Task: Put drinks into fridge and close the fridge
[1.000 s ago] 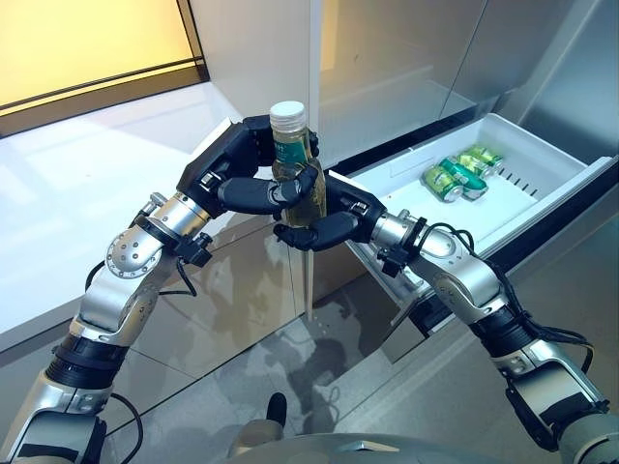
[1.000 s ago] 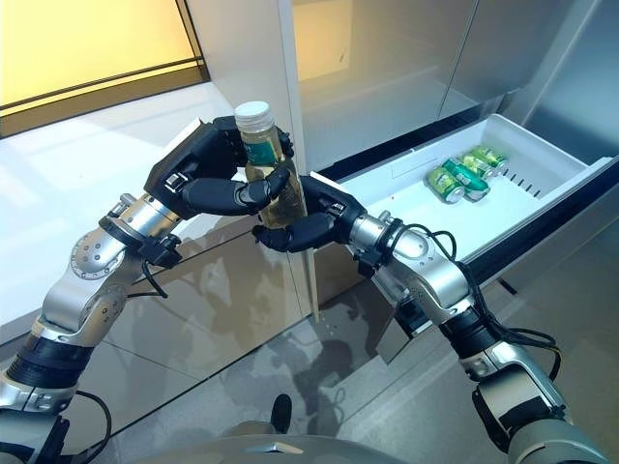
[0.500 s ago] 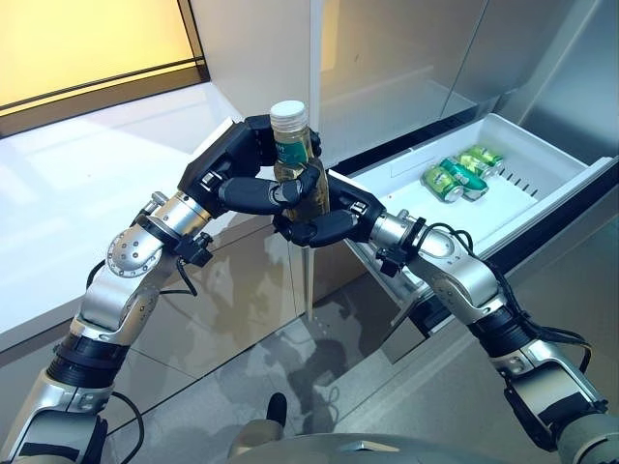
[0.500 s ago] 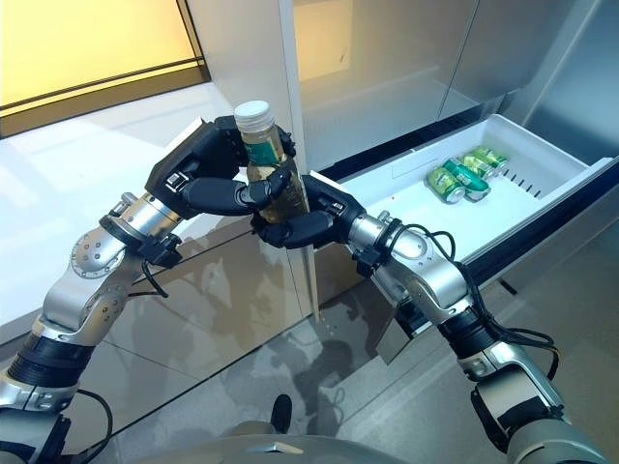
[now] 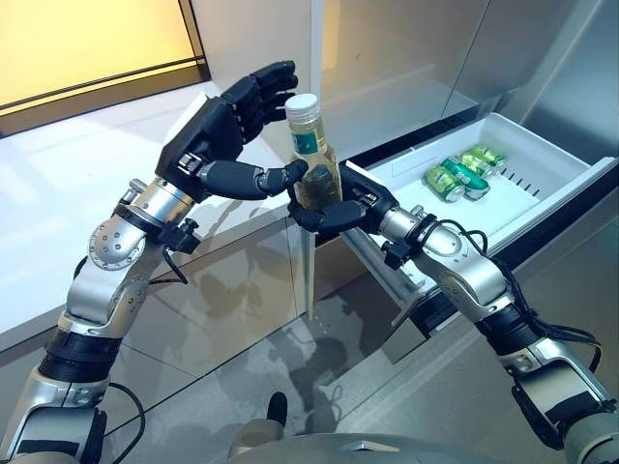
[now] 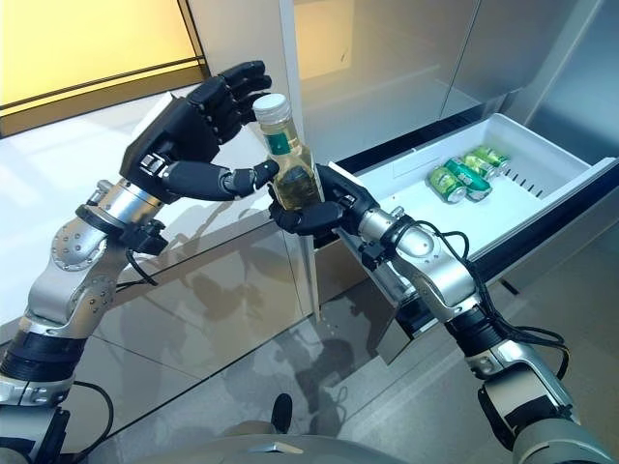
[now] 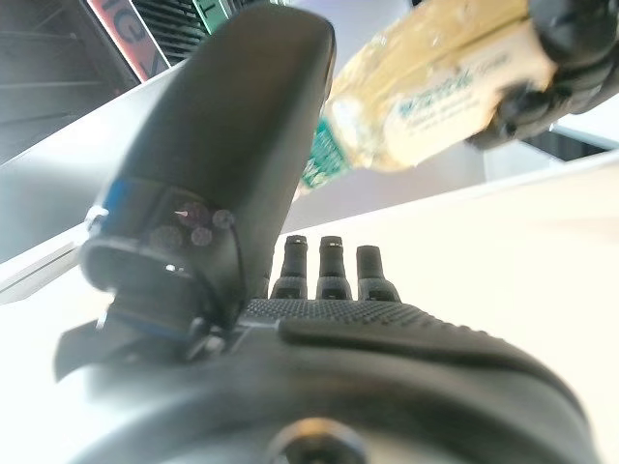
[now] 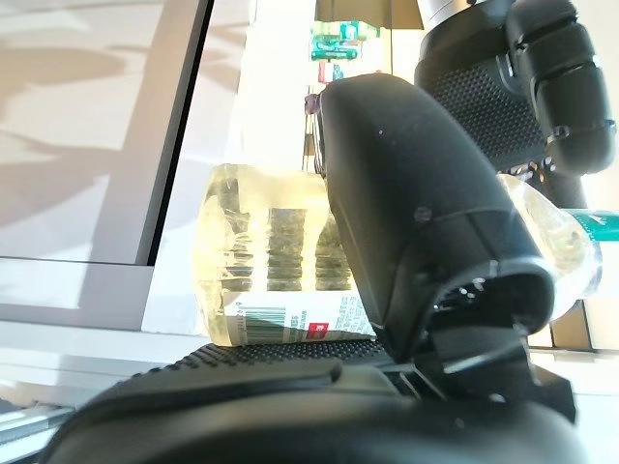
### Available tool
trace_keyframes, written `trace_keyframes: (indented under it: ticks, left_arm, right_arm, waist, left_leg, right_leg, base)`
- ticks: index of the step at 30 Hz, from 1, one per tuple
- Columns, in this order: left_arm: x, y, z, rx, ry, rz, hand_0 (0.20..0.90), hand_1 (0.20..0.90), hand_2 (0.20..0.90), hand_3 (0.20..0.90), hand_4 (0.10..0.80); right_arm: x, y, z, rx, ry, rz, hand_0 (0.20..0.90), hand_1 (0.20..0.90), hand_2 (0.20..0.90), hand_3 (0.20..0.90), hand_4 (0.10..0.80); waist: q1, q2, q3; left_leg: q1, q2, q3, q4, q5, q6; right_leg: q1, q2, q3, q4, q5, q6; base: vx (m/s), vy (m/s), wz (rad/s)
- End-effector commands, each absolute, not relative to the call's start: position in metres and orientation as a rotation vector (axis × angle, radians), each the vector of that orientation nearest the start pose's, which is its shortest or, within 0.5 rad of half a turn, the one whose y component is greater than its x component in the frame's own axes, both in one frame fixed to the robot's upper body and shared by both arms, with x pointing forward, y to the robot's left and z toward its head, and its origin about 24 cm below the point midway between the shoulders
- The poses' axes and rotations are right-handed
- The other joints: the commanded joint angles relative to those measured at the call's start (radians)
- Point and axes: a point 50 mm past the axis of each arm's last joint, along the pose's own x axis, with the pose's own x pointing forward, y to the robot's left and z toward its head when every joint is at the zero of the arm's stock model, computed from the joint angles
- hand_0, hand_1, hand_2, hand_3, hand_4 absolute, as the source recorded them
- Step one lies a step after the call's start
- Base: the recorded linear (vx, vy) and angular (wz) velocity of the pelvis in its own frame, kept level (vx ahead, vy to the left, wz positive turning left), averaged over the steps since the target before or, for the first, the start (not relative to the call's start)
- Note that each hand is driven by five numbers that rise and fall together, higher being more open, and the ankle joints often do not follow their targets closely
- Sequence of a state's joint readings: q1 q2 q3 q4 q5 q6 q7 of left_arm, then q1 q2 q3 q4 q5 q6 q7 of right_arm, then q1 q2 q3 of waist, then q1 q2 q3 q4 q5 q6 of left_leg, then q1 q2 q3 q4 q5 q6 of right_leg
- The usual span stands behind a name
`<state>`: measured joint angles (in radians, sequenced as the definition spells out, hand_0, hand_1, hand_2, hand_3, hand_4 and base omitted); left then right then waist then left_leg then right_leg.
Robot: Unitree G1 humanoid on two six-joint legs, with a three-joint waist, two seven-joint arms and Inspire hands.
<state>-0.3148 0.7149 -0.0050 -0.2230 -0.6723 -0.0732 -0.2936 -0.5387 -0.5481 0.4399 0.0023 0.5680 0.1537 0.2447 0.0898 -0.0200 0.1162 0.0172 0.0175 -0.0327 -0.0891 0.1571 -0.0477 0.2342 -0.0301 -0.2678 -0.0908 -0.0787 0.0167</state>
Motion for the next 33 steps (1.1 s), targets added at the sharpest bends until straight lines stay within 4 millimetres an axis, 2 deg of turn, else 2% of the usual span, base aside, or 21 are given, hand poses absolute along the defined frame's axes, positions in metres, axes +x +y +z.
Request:
trace_keyframes:
  ticks: [1,5,8,10,11,13,16,18,20,23,25,26,29,30,33]
  left_arm:
    - [0.261,0.215,0.241,-0.019,-0.730,-0.515,0.900,0.900,0.900,0.900,0.800]
    - [0.256,0.216,0.225,-0.111,-0.683,-0.544,0.900,0.900,0.900,0.900,0.800]
    - [0.251,0.217,0.207,-0.258,-0.639,-0.583,0.900,0.900,0.900,0.900,0.800]
    - [0.250,0.218,0.204,-0.281,-0.632,-0.587,0.900,0.900,0.900,0.900,0.800]
    - [0.246,0.214,0.188,-0.445,-0.576,-0.683,0.900,0.900,0.900,0.900,0.800]
    - [0.239,0.203,0.171,-0.645,-0.545,-0.826,0.900,0.900,0.900,0.900,0.800]
    - [0.232,0.187,0.153,-0.865,-0.530,-0.967,0.900,0.900,0.900,0.900,0.800]
    - [0.229,0.180,0.144,-0.940,-0.514,-1.004,0.900,0.900,0.900,0.900,0.800]
    - [0.225,0.171,0.123,-1.052,-0.457,-1.045,0.900,0.900,0.900,0.900,0.800]
    - [0.223,0.171,0.082,-1.138,-0.307,-0.909,0.900,0.900,0.900,0.900,0.800]
    - [0.214,0.178,0.054,-1.232,-0.250,-0.839,0.900,0.900,0.900,0.900,0.800]
    - [0.212,0.179,0.050,-1.238,-0.242,-0.826,0.900,0.900,0.900,0.900,0.800]
    - [0.195,0.189,0.010,-1.281,-0.127,-0.707,0.900,0.900,0.900,0.900,0.800]
    - [0.180,0.193,-0.013,-1.288,-0.055,-0.639,0.900,0.900,0.900,0.900,0.800]
    - [0.168,0.195,-0.033,-1.298,0.041,-0.547,0.900,0.900,0.900,0.900,0.800]
  right_arm:
    - [0.288,-0.102,0.270,-0.062,-0.749,0.771,0.300,0.300,0.300,0.200,0.100]
    - [0.276,-0.108,0.274,-0.051,-0.785,0.779,0.300,0.300,0.300,0.200,0.100]
    - [0.265,-0.115,0.275,-0.036,-0.806,0.809,0.300,0.300,0.300,0.200,0.100]
    - [0.263,-0.115,0.274,-0.035,-0.806,0.812,0.300,0.300,0.300,0.200,0.100]
    - [0.255,-0.120,0.275,-0.029,-0.817,0.827,0.300,0.300,0.300,0.200,0.100]
    - [0.248,-0.126,0.276,-0.020,-0.832,0.844,0.300,0.300,0.300,0.200,0.100]
    - [0.242,-0.129,0.277,-0.017,-0.835,0.857,0.300,0.300,0.300,0.200,0.100]
    - [0.240,-0.131,0.279,-0.016,-0.833,0.862,0.300,0.300,0.300,0.200,0.100]
    - [0.237,-0.137,0.280,-0.023,-0.832,0.853,0.300,0.300,0.300,0.200,0.100]
    - [0.236,-0.149,0.282,-0.032,-0.842,0.819,0.300,0.300,0.300,0.200,0.100]
    - [0.237,-0.160,0.281,-0.027,-0.834,0.784,0.300,0.300,0.300,0.200,0.100]
    - [0.237,-0.161,0.281,-0.026,-0.834,0.780,0.300,0.300,0.300,0.200,0.100]
    - [0.239,-0.177,0.278,-0.026,-0.814,0.729,0.300,0.300,0.300,0.200,0.100]
    - [0.239,-0.187,0.275,-0.031,-0.798,0.688,0.300,0.300,0.300,0.200,0.100]
    - [0.240,-0.202,0.271,-0.040,-0.778,0.623,0.300,0.300,0.300,0.200,0.100]
  waist:
    - [0.000,-0.003,-0.127]
    - [-0.005,-0.005,-0.128]
    - [-0.012,-0.008,-0.124]
    - [-0.013,-0.008,-0.124]
    - [-0.019,-0.010,-0.122]
    - [-0.029,-0.013,-0.120]
    - [-0.045,-0.016,-0.118]
    - [-0.051,-0.018,-0.116]
    - [-0.061,-0.020,-0.115]
    - [-0.070,-0.023,-0.108]
    - [-0.073,-0.024,-0.104]
    - [-0.073,-0.025,-0.104]
    - [-0.076,-0.027,-0.100]
    - [-0.081,-0.028,-0.099]
    - [-0.088,-0.029,-0.098]
  left_leg:
    - [0.103,-0.054,0.007,0.002,-0.199,0.046]
    - [0.108,-0.054,0.007,0.002,-0.211,0.047]
    - [0.103,-0.056,0.011,0.002,-0.204,0.050]
    - [0.103,-0.056,0.012,0.002,-0.204,0.050]
    - [0.103,-0.056,0.017,0.002,-0.206,0.050]
    - [0.105,-0.055,0.026,0.002,-0.210,0.051]
    - [0.108,-0.055,0.035,0.002,-0.215,0.049]
    - [0.108,-0.055,0.039,0.002,-0.216,0.049]
    - [0.107,-0.054,0.046,0.002,-0.219,0.049]
    - [0.107,-0.054,0.055,0.002,-0.221,0.048]
    - [0.105,-0.052,0.062,0.002,-0.220,0.048]
    - [0.104,-0.052,0.063,0.002,-0.220,0.047]
    - [0.101,-0.051,0.071,0.002,-0.218,0.046]
    - [0.098,-0.049,0.078,0.002,-0.215,0.044]
    - [0.101,-0.047,0.085,0.002,-0.223,0.043]
  right_leg:
    - [-0.096,-0.026,0.068,0.004,0.077,0.055]
    - [-0.093,-0.025,0.072,0.004,0.069,0.057]
    - [-0.101,-0.026,0.077,0.004,0.080,0.057]
    - [-0.101,-0.026,0.079,0.004,0.081,0.057]
    - [-0.104,-0.026,0.083,0.004,0.082,0.058]
    - [-0.108,-0.026,0.092,0.004,0.085,0.057]
    - [-0.111,-0.024,0.104,0.004,0.088,0.057]
    - [-0.113,-0.023,0.110,0.004,0.090,0.057]
    - [-0.118,-0.023,0.119,0.004,0.092,0.058]
    - [-0.123,-0.022,0.127,0.004,0.096,0.059]
    - [-0.126,-0.022,0.128,0.004,0.098,0.059]
    - [-0.127,-0.022,0.129,0.004,0.098,0.059]
    - [-0.130,-0.021,0.130,0.004,0.101,0.061]
    - [-0.133,-0.020,0.131,0.004,0.102,0.063]
    - [-0.132,-0.017,0.135,0.004,0.096,0.067]
  base:
    - [0.000,0.000,0.00]
    - [-0.015,0.008,-0.01]
    - [-0.019,0.008,-0.01]
    - [0.000,0.000,0.00]
    - [0.000,0.000,0.00]
    - [0.000,0.000,0.00]
    - [0.005,0.009,-0.01]
    - [0.011,0.019,-0.05]
    - [-0.001,0.016,-0.12]
    - [-0.021,0.008,-0.14]
    - [-0.036,0.011,-0.09]
    - [-0.024,0.014,-0.16]
    - [-0.014,0.015,-0.13]
    - [-0.007,0.015,-0.05]
    - [0.011,0.006,-0.08]
